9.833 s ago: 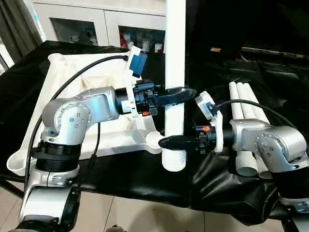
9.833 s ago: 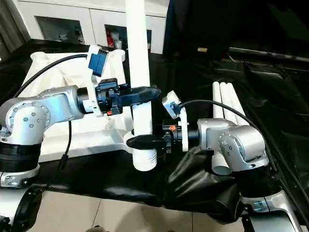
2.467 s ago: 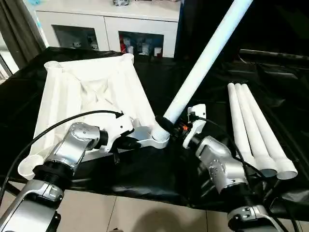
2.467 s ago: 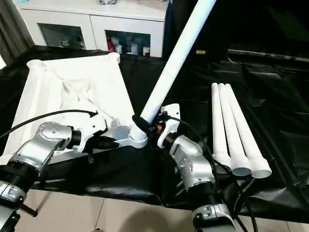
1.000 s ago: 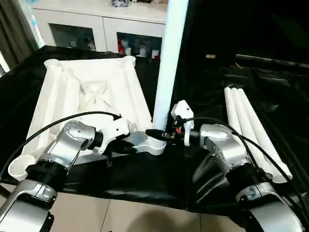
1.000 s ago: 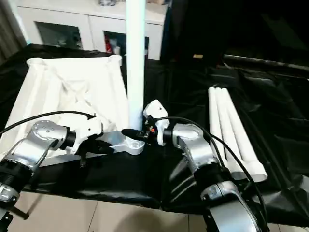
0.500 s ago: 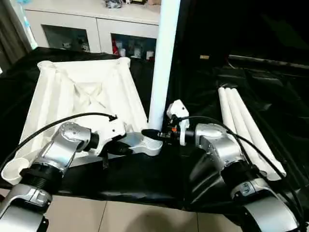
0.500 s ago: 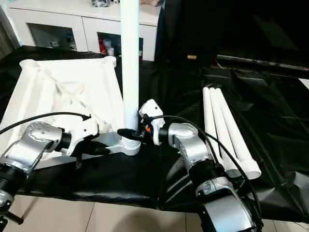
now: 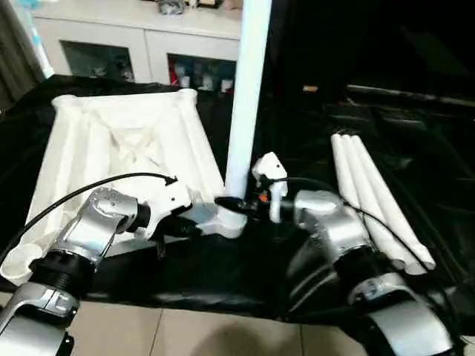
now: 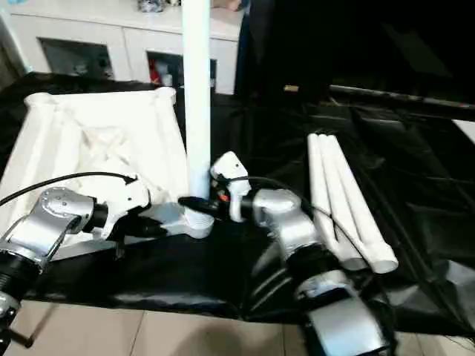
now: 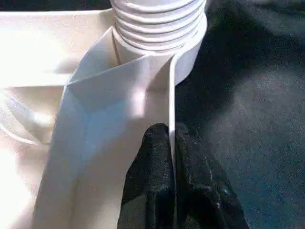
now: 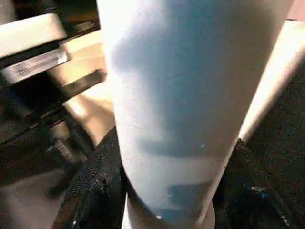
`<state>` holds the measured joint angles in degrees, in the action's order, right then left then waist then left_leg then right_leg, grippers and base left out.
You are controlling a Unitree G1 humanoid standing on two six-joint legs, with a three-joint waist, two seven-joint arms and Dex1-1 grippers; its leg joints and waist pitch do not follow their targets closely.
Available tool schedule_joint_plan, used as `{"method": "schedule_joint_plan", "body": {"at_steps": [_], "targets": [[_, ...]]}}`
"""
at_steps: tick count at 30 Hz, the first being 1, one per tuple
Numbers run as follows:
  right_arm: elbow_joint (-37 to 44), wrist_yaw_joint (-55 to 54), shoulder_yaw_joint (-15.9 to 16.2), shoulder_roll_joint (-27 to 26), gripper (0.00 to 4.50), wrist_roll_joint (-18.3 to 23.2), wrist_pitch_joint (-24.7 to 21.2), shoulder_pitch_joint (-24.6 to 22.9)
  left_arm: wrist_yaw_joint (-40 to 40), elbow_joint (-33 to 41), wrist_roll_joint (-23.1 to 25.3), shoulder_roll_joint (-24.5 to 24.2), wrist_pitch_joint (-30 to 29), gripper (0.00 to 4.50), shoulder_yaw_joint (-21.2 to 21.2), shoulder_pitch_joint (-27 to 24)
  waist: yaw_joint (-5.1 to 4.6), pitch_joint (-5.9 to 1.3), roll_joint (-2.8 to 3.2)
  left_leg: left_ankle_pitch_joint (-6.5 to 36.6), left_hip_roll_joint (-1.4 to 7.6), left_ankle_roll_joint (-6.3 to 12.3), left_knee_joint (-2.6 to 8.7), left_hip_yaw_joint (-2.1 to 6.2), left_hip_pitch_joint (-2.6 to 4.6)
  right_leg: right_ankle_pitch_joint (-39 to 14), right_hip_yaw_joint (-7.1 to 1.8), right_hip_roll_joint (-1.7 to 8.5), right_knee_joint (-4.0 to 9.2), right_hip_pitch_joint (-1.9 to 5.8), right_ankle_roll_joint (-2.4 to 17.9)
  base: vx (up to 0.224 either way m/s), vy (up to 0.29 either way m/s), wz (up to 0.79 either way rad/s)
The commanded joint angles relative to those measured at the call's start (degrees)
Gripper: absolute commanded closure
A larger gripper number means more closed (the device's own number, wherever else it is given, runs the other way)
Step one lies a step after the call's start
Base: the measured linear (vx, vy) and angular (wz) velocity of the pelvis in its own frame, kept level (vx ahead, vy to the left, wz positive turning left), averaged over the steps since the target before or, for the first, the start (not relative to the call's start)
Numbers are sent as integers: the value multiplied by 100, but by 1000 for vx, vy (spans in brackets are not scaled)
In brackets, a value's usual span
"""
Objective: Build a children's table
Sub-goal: Insert table leg to table base
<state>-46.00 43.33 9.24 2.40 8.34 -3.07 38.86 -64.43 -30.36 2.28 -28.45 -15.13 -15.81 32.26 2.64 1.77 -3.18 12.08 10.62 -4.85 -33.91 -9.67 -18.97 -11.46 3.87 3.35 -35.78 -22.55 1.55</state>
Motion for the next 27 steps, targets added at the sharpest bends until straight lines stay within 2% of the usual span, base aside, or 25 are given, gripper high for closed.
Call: {"method": "schedule_joint_plan", "body": {"at_steps": [1,2,4,7,10,11,12,13,14,15,20,22,24,27], "targets": [[-1073,-1211,-66,71,261,-501,-400,-279,67,92,-242,320,-134,450,84,216,16,-129,93,1965,266,-154,514,162,3,-3380,-349,576,681,111,581,0,0,0],[-1195,-1639,-150,1,261,-510,-404,-233,273,2,-225,449,-249,450,122,281,13,-127,99,2038,261,-187,518,177,24,-3546,-329,570,702,84,515,0,0,0],[-1355,-2226,-273,-144,261,-490,-413,-158,687,-191,-148,680,-404,450,165,399,9,-139,106,2084,261,-188,525,190,9,-3581,-316,579,719,97,444,0,0,0],[-1545,-2936,-489,-352,261,-368,-456,-29,1322,-408,44,951,-611,450,175,524,0,-138,103,2189,263,-176,546,186,44,-3470,-306,561,742,64,428,0,0,0],[-1820,-3700,-716,-557,261,-238,-458,148,2033,-456,208,1315,-1033,450,217,600,2,-138,100,2244,252,-166,541,176,48,-3335,-301,547,745,49,440,0,0,0],[-1869,-3905,-752,-587,261,-240,-422,189,2125,-404,204,1415,-1192,450,230,600,17,-146,58,2248,248,-126,538,164,54,-3322,-307,544,754,42,400,0,0,0],[-1938,-4001,-810,-636,261,-192,-407,244,2195,-355,208,1506,-1285,450,216,602,31,-141,82,2254,244,-120,538,169,55,-3324,-311,551,748,31,395,0,0,0],[-1945,-4011,-816,-641,261,-187,-406,249,2202,-350,208,1515,-1295,450,215,602,39,-151,74,2210,246,-110,545,176,26,-3281,-312,564,741,55,385,0,0,0],[-1996,-4078,-856,-674,261,-156,-394,289,2245,-317,208,1575,-1354,450,204,603,48,-144,79,2248,249,-105,555,178,24,-3301,-308,558,751,42,351,0,0,0],[-2051,-4146,-908,-713,261,-129,-369,341,2280,-283,205,1629,-1406,450,184,606,43,-145,47,2271,249,-98,555,174,22,-3323,-306,553,756,41,330,0,0,0],[-2237,-4315,-1004,-810,261,-167,-341,532,2338,-267,223,1651,-1433,450,180,606,55,-162,34,2197,249,-95,577,170,-14,-3024,-328,553,718,54,357,0,0,0],[-2269,-4307,-1041,-824,261,-149,-314,559,2338,-246,233,1630,-1448,450,173,598,57,-154,12,2209,243,-77,574,165,-11,-3173,-327,558,740,45,308,0,0,0],[-2293,-4209,-1058,-842,261,-147,-215,604,2331,-210,236,1595,-1468,450,171,584,70,-164,24,2197,245,-71,571,168,5,-3264,-332,575,747,37,281,0,0,0],[-2266,-3927,-1125,-860,261,-105,83,719,2320,-190,275,1494,-1367,450,147,568,82,-173,21,2046,254,-53,585,158,-22,-3065,-340,567,736,48,305,0,0,0]]}}
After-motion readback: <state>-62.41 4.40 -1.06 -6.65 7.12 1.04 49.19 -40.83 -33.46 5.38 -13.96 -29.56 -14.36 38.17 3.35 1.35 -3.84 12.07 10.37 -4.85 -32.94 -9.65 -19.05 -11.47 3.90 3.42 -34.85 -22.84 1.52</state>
